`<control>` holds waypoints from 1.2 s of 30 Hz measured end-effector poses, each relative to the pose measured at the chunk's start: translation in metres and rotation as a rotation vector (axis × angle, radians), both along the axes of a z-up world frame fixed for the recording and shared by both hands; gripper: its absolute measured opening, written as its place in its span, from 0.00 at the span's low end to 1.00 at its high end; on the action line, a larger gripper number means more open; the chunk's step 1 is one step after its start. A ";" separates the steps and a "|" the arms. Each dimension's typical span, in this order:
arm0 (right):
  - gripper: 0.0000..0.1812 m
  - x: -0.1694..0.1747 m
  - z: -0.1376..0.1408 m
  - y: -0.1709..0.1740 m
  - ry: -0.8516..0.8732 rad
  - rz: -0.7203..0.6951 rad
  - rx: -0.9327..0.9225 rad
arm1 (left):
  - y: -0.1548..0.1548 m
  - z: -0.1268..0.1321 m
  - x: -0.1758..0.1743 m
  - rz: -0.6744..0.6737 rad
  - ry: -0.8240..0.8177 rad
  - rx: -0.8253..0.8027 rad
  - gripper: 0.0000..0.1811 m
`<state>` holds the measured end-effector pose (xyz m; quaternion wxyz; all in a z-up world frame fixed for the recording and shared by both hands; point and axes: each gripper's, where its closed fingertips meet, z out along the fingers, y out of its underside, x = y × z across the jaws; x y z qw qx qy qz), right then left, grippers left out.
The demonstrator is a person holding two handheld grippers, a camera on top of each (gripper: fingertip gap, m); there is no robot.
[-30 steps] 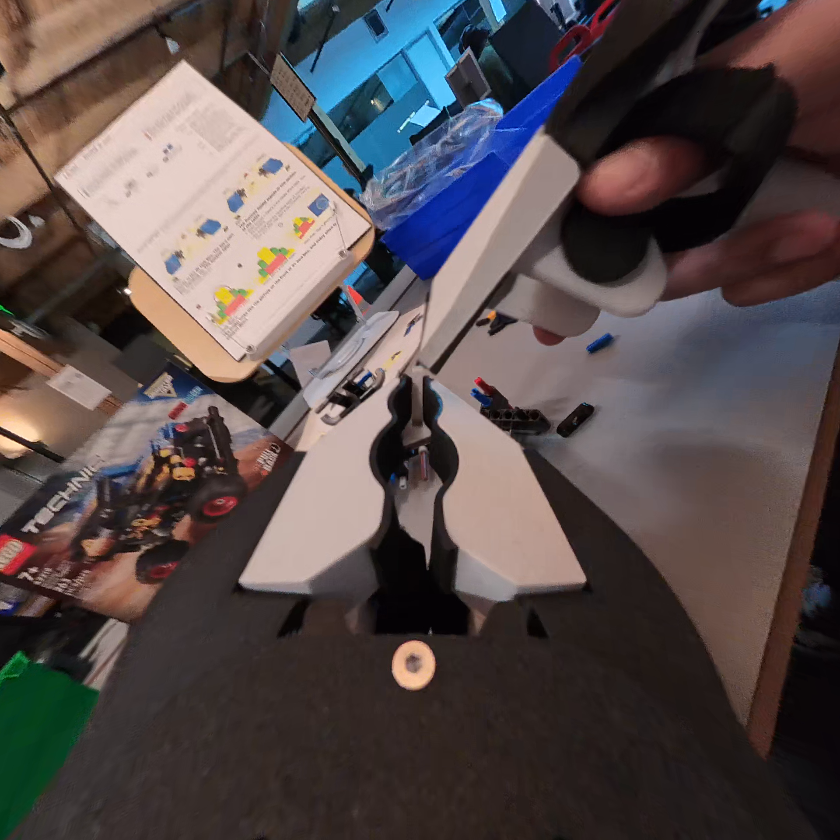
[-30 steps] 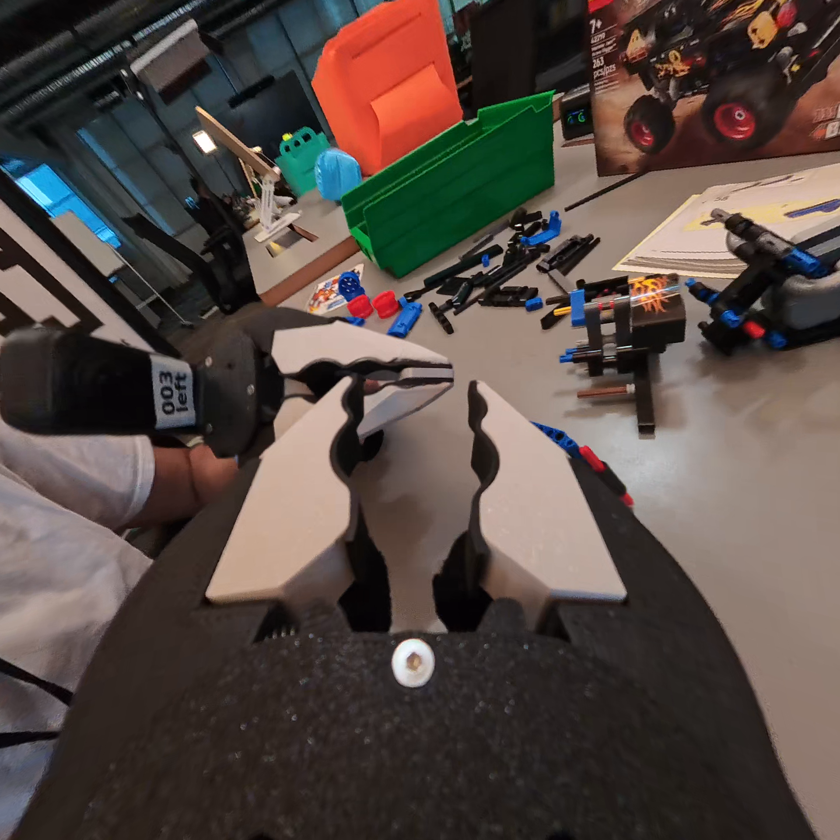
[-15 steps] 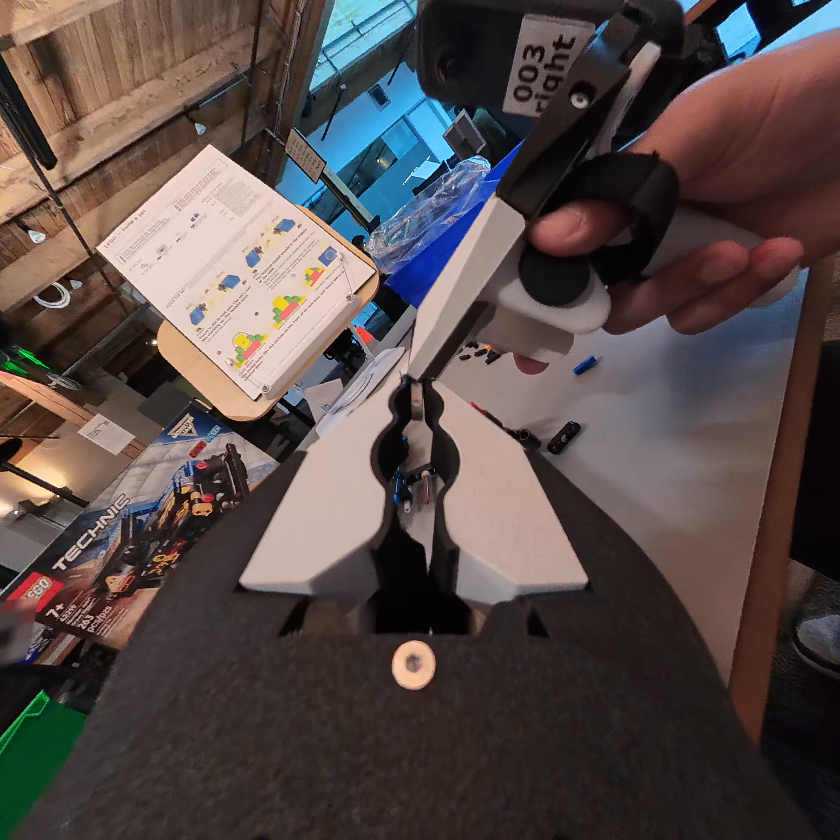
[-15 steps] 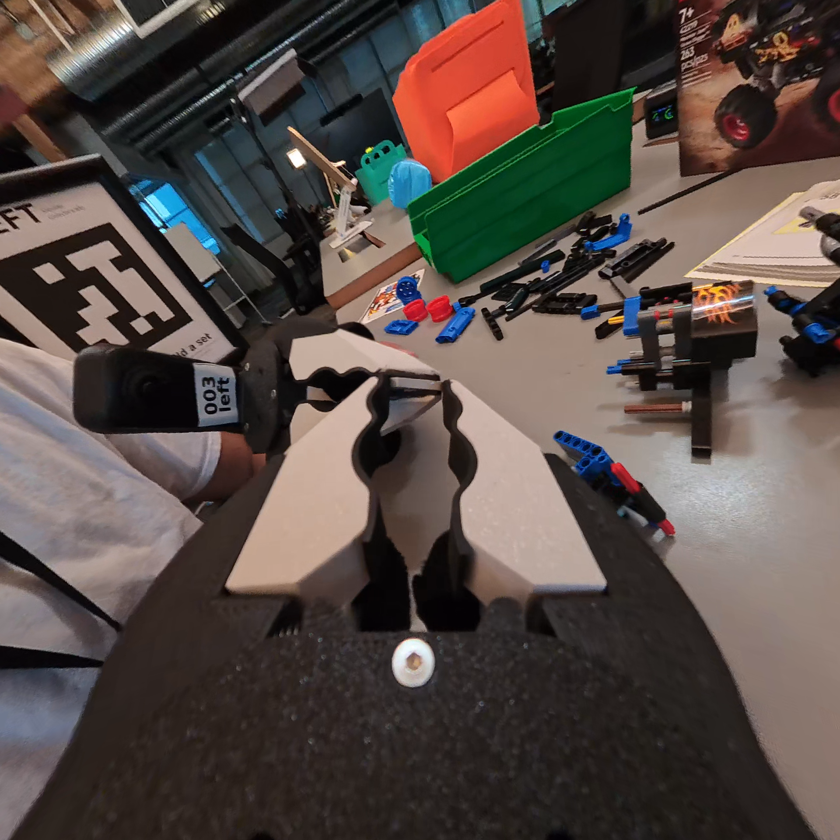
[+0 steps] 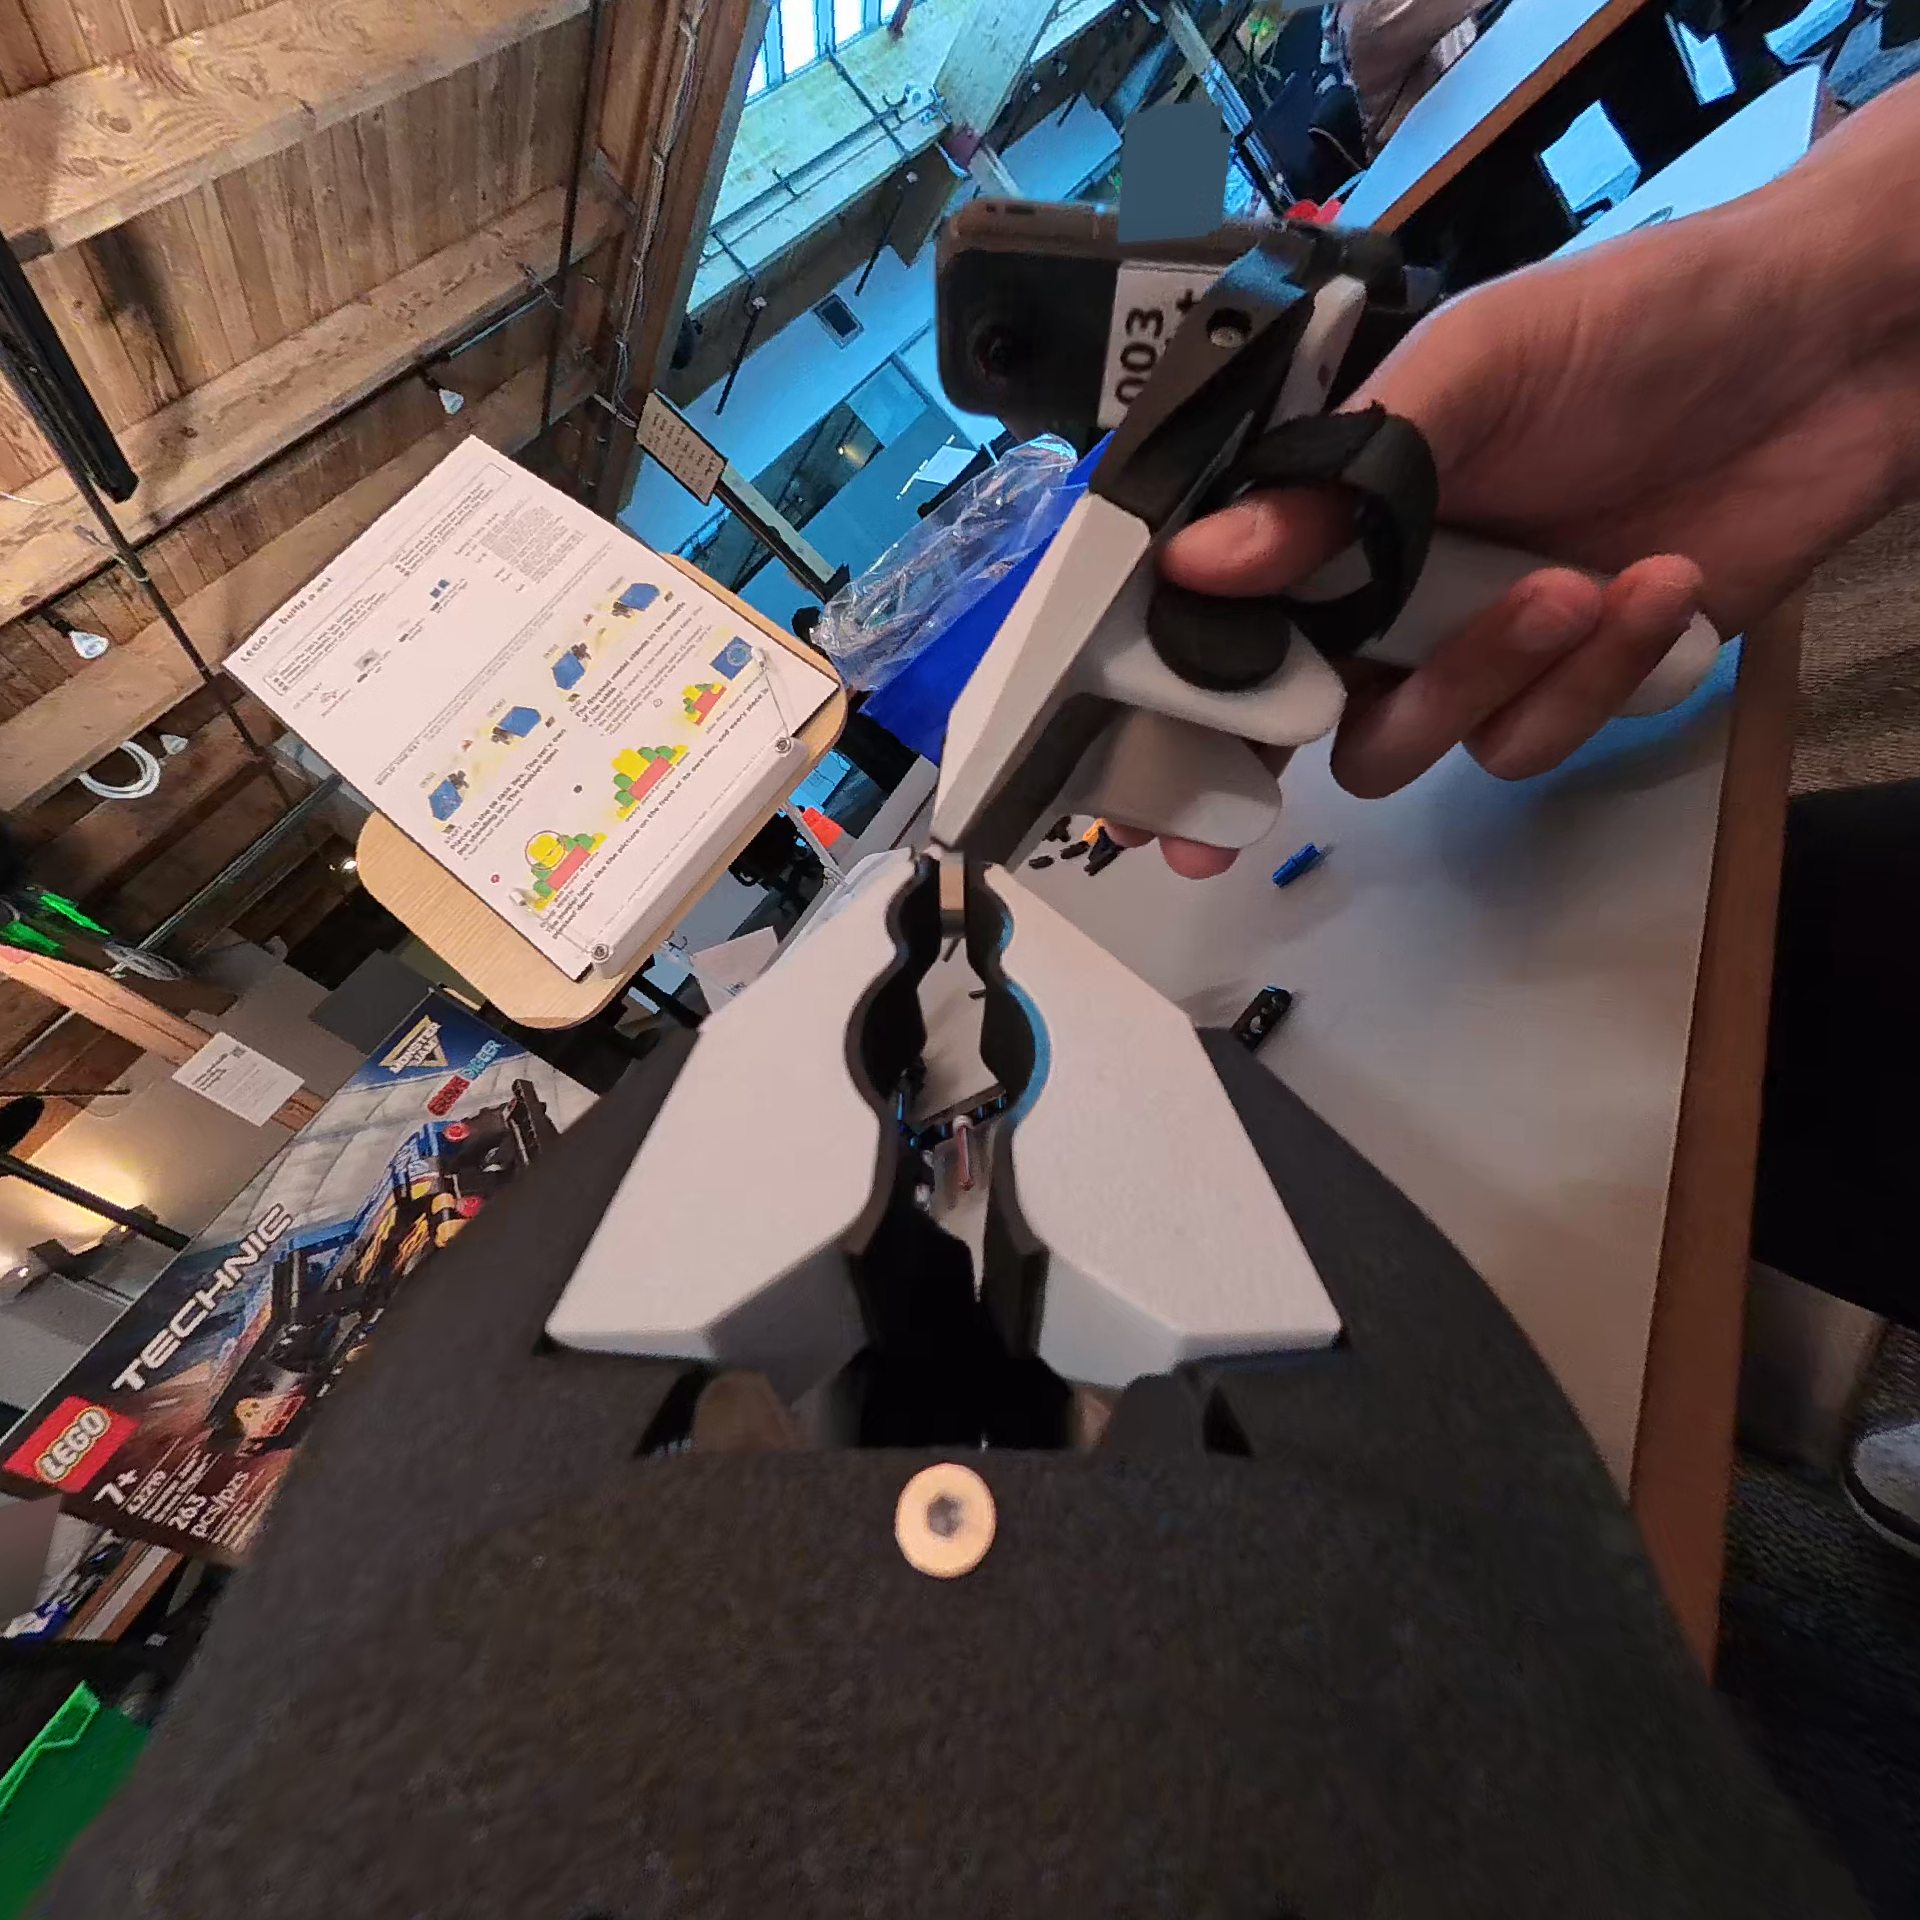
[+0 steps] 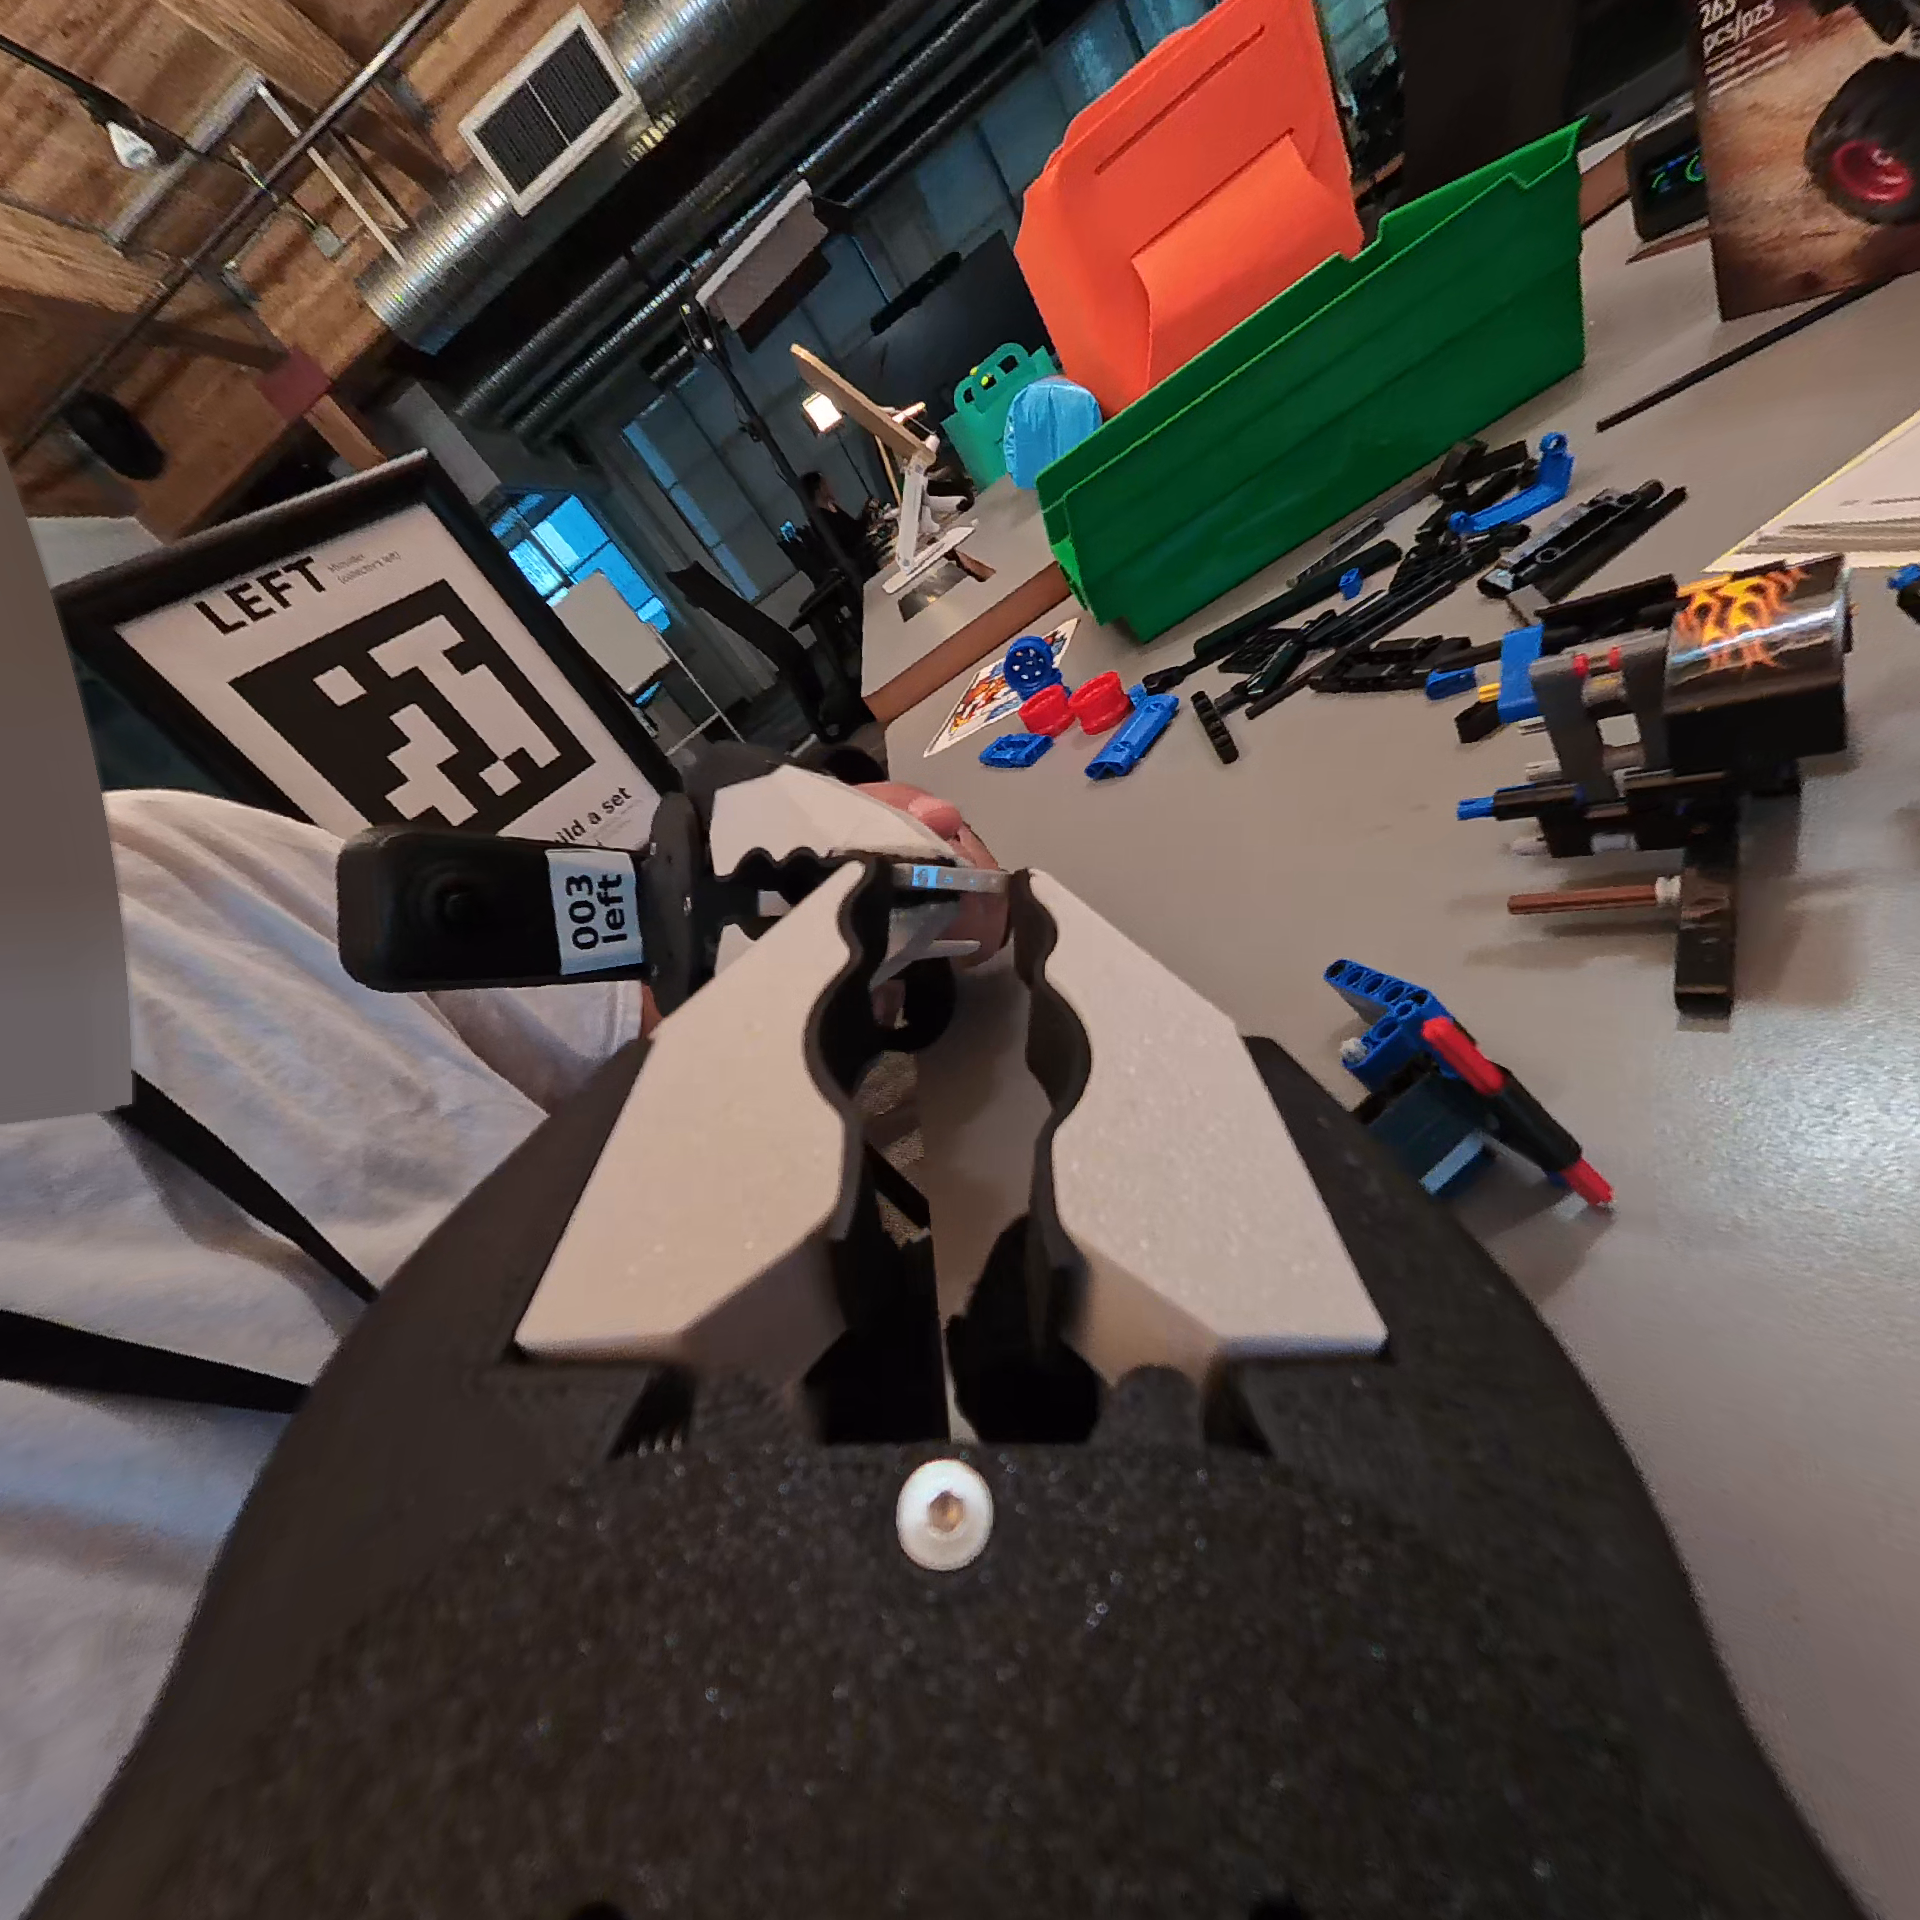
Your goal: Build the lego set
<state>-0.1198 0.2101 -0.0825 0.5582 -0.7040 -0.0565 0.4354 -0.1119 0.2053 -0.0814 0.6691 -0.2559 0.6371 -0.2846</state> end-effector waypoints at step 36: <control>0.02 0.102 -0.105 -0.045 -0.961 -0.364 -0.347 | 0.035 -0.016 0.012 -0.085 0.247 -0.583 0.01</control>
